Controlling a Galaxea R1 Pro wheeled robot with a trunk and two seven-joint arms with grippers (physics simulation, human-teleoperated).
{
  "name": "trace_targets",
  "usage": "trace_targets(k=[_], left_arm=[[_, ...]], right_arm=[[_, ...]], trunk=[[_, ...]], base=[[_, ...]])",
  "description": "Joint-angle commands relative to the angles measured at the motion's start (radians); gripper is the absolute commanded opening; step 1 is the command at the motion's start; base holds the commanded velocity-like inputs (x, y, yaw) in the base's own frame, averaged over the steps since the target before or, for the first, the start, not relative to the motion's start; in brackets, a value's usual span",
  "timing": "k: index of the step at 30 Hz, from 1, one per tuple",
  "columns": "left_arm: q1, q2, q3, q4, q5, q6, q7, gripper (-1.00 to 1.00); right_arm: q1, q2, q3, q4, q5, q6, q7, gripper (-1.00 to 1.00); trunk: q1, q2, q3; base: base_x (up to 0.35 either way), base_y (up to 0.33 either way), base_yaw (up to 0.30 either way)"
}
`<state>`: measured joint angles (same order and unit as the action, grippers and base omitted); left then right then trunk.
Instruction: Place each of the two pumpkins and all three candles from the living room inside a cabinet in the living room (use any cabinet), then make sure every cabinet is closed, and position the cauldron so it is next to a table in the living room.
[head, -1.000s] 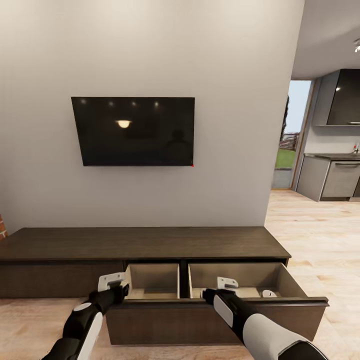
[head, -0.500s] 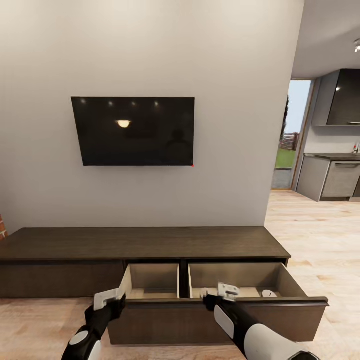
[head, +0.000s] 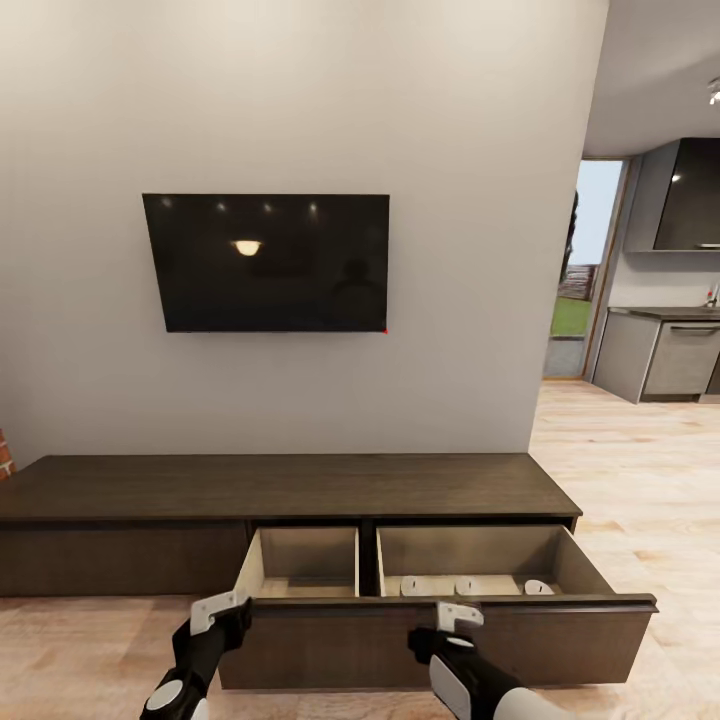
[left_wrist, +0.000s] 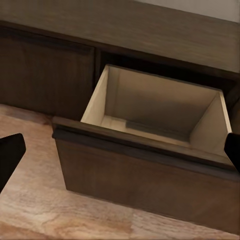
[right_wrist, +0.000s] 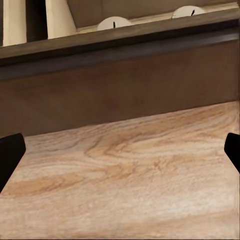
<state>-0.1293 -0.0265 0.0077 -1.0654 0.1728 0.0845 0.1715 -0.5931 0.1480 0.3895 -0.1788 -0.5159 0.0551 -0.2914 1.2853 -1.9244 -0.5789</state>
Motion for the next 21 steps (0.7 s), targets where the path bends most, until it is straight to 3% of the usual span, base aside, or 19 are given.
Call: trace_targets(k=[1,8,13,21], left_arm=[[0.0,0.0,0.001,0.004,0.007,-0.001,0.002,1.0],[0.0,0.0,0.001,0.043,0.007,-0.04,0.002,1.0],[0.0,0.0,0.001,0.071,0.007,-0.068,0.002,1.0],[0.045,0.008,-0.004,0.043,0.007,-0.034,0.009,1.0]], right_arm=[[0.005,0.0,0.014,0.004,-0.005,0.0,-0.007,1.0],[0.031,0.0,0.052,0.043,-0.005,-0.039,-0.007,1.0],[0.031,0.0,0.053,0.056,-0.005,-0.067,-0.007,1.0],[0.065,-0.028,0.007,0.011,0.016,-0.064,-0.002,1.0]], trunk=[[0.0,-0.001,-0.001],[0.0,-0.001,-0.001],[0.0,-0.001,-0.001],[0.0,-0.001,-0.001]], base=[[0.0,0.0,0.0],[0.0,0.0,0.0],[0.0,0.0,0.0],[0.0,0.0,0.0]])
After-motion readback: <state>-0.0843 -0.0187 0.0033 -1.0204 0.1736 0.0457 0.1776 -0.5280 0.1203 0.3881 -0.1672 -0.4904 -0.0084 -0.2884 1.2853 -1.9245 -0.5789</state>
